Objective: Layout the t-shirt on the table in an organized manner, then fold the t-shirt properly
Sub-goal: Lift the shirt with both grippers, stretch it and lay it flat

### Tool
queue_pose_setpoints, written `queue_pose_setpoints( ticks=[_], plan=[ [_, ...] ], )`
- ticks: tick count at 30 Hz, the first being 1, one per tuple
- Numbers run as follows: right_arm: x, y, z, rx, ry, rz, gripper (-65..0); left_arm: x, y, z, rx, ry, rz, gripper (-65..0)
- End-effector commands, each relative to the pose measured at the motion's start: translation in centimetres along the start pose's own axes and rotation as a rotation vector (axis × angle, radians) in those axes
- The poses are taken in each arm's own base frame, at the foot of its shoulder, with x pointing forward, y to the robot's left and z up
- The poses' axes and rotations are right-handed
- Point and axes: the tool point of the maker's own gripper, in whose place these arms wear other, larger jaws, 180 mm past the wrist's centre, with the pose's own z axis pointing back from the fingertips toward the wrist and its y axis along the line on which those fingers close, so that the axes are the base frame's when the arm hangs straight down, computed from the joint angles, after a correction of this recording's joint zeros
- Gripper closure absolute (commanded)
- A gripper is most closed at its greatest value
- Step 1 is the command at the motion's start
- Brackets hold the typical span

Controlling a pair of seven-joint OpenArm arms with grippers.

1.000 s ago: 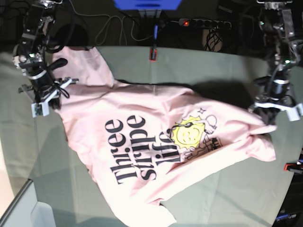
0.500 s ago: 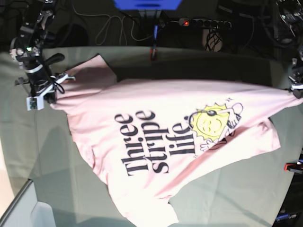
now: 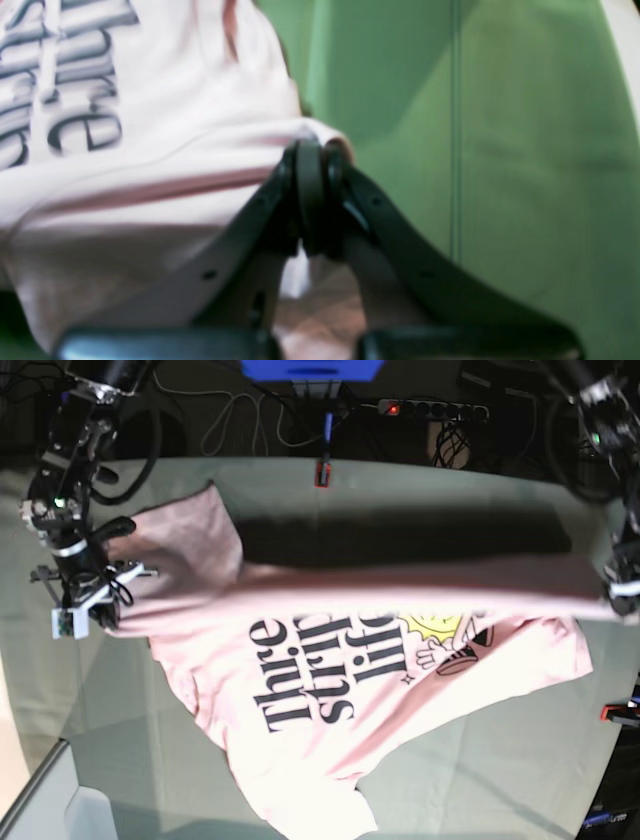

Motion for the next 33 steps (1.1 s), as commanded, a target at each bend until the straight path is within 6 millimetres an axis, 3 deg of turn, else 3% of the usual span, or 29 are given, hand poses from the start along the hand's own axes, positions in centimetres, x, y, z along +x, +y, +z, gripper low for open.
queue_pose_setpoints(
  ticks=[1,3,5,7,11,14,17,19,21,24,29,33],
  plan=[
    [1.9,-0.6,0.0,-0.015,-0.057,0.006,0.0,2.5,-0.6,-0.1,-0.007,-0.070,-0.032,-0.2],
    [2.7,-0.6,-0.5,-0.014,-0.073,0.001,0.0,3.7,-1.9,-1.2,-0.018,-0.095,-0.038,-0.4],
    [2.9,-0.5,-1.3,-0.007,-0.072,-0.012,0.0,3.3,-3.6,-3.0,-0.035,-0.070,-0.061,-0.5],
    [2.5,-0.5,-1.7,-0.003,-0.058,-0.018,0.0,2.1,-4.8,-4.3,-0.050,-0.025,-0.097,-0.6],
    [0.9,-0.4,-2.3,0.004,-0.016,-0.039,0.0,-0.9,-5.5,-6.4,-0.046,0.066,-0.132,-3.2],
    [-0.1,-0.1,-2.8,0.017,0.012,-0.052,0.0,-2.1,-5.6,-7.8,-0.044,0.113,-0.099,-13.4],
    [-0.7,-0.1,-2.8,0.015,0.025,-0.055,0.0,-2.4,-5.5,-7.9,-0.041,0.121,-0.097,-28.6],
    [-0.6,-0.2,-2.8,0.015,0.023,-0.051,0.0,-3.3,-4.8,-7.5,-0.032,0.140,-0.095,-39.7],
    [-0.7,-0.4,-2.7,0.014,0.026,-0.046,0.0,-3.0,-4.4,-6.7,-0.032,0.126,-0.099,-48.9],
    [-1.3,-0.5,-2.5,0.011,0.038,-0.043,0.0,-3.3,-2.0,-4.2,-0.005,0.107,-0.085,-58.5],
    [-1.8,-0.3,-2.4,0.014,0.048,-0.045,0.0,-6.3,2.1,-1.9,0.060,0.169,-0.040,-61.4],
    [-1.9,-0.3,-2.3,0.015,0.051,-0.046,0.0,-10.0,4.2,-2.2,0.103,0.266,0.008,-61.4]
  ],
)
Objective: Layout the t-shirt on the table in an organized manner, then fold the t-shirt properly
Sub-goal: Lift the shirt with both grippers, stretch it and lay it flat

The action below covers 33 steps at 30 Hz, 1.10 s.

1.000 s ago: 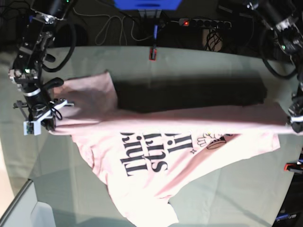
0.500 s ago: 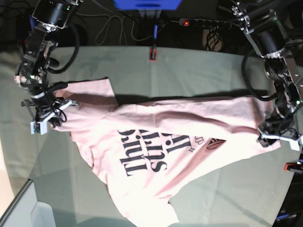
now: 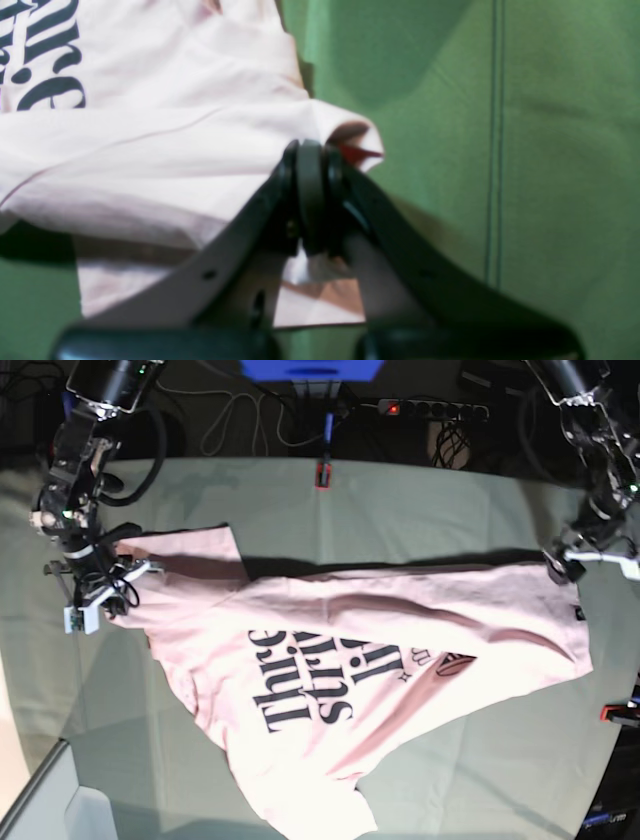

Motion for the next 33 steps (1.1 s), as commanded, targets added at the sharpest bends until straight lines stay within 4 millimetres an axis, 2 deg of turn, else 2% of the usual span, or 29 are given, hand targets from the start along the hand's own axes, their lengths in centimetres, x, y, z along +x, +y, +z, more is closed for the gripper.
queue_pose_setpoints(
  ticks=[1,5,16,18,21,23,28,29,33],
  plan=[
    [1.6,-0.3,0.2,-0.006,-0.053,0.000,0.0,2.0,-0.7,-0.2,-0.023,-0.052,0.002,-61.4],
    [1.2,-0.5,0.3,-0.008,-0.044,0.003,0.0,0.8,-0.3,-1.7,-0.016,-0.004,0.044,-61.4],
    [1.0,-0.8,0.4,-0.015,-0.041,0.002,0.0,1.5,-1.1,-2.0,-0.030,-0.015,0.051,-59.7],
    [1.0,-0.8,0.4,-0.015,-0.041,0.002,0.0,1.4,-1.2,-2.1,-0.032,-0.013,0.053,-52.5],
    [1.0,-0.8,0.4,-0.015,-0.041,0.002,0.0,1.4,-1.4,-2.1,-0.039,-0.017,0.063,-33.8],
    [1.0,-0.8,0.4,-0.015,-0.042,0.004,0.0,1.8,-1.9,-2.3,-0.048,-0.026,0.066,-23.7],
    [1.0,-0.8,0.4,-0.015,-0.042,0.004,0.0,2.1,-2.0,-2.3,-0.049,-0.030,0.062,-2.8],
    [1.0,-0.8,0.4,-0.015,-0.042,0.004,0.0,2.1,-2.0,-2.3,-0.049,-0.032,0.062,0.0],
    [1.0,-0.8,0.4,-0.014,-0.040,0.004,0.0,2.2,-2.0,-2.0,-0.053,-0.036,0.063,0.0]
  ],
)
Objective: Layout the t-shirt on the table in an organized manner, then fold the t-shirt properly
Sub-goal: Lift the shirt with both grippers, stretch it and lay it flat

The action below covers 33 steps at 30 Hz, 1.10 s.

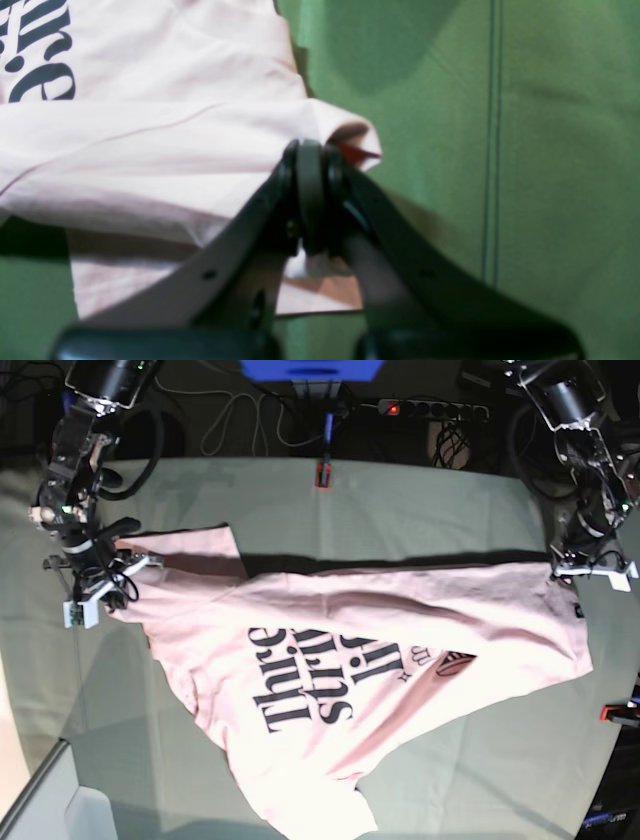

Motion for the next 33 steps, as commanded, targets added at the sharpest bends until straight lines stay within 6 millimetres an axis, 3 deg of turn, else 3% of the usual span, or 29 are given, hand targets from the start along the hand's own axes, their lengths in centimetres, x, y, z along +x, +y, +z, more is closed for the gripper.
queue_pose_setpoints(
  ticks=[1,4,8,15,23,26,33],
  plan=[
    [1.7,-0.5,0.1,-0.010,-0.055,0.003,0.0,2.3,-0.6,0.5,-0.018,-0.059,-0.012,0.0],
    [1.8,-0.6,0.2,-0.011,-0.056,0.003,0.0,1.8,-0.6,1.8,-0.019,-0.073,-0.036,0.0],
    [0.9,-0.7,0.7,-0.016,-0.042,0.009,0.0,2.5,-1.6,5.0,-0.033,-0.142,-0.105,0.0],
    [0.7,-0.8,4.4,-0.043,-0.070,0.071,0.0,5.6,-1.4,11.6,-0.019,-0.318,-0.126,0.0],
    [4.0,0.9,10.6,-0.008,-0.210,0.088,0.0,9.4,-0.6,16.9,-0.060,-0.477,-0.050,0.0],
    [4.7,1.5,11.8,0.008,-0.241,0.086,0.0,10.7,-0.4,18.5,-0.064,-0.532,-0.036,0.0],
    [6.1,-1.1,14.1,0.020,-0.353,0.052,0.0,14.7,-1.5,21.7,-0.124,-0.643,-0.075,0.0]
  ],
)
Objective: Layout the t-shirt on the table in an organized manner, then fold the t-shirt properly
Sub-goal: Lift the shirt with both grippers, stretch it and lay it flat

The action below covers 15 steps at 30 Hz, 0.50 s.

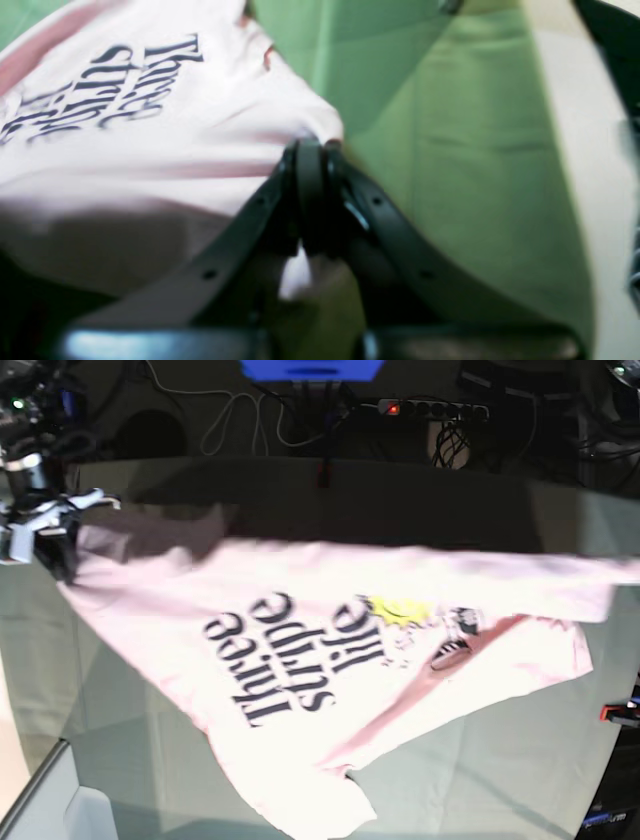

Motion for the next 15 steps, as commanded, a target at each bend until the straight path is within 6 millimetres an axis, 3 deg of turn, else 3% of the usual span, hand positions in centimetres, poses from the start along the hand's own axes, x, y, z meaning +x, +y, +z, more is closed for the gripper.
queue_pose_setpoints(
  ticks=[1,4,9,12,15],
  plan=[
    [1.9,0.1,0.4,0.020,-0.078,-0.001,0.0,1.7,-0.7,0.1,-0.032,-0.046,-0.007,0.0],
    [2.5,-0.5,1.1,0.041,-0.110,0.006,0.0,2.7,-1.3,-0.1,-0.071,-0.062,0.003,0.0],
    [2.6,-0.6,1.0,0.037,-0.111,0.001,0.0,2.7,-2.0,-0.3,-0.095,-0.064,0.023,0.0],
    [1.7,-0.6,0.8,0.039,-0.092,-0.016,0.0,0.6,-3.2,-1.2,-0.133,-0.007,0.041,0.0],
    [0.9,-0.6,0.6,0.042,-0.074,-0.035,0.0,-4.0,-3.7,-1.7,-0.147,0.115,0.095,-1.2]
  ],
)
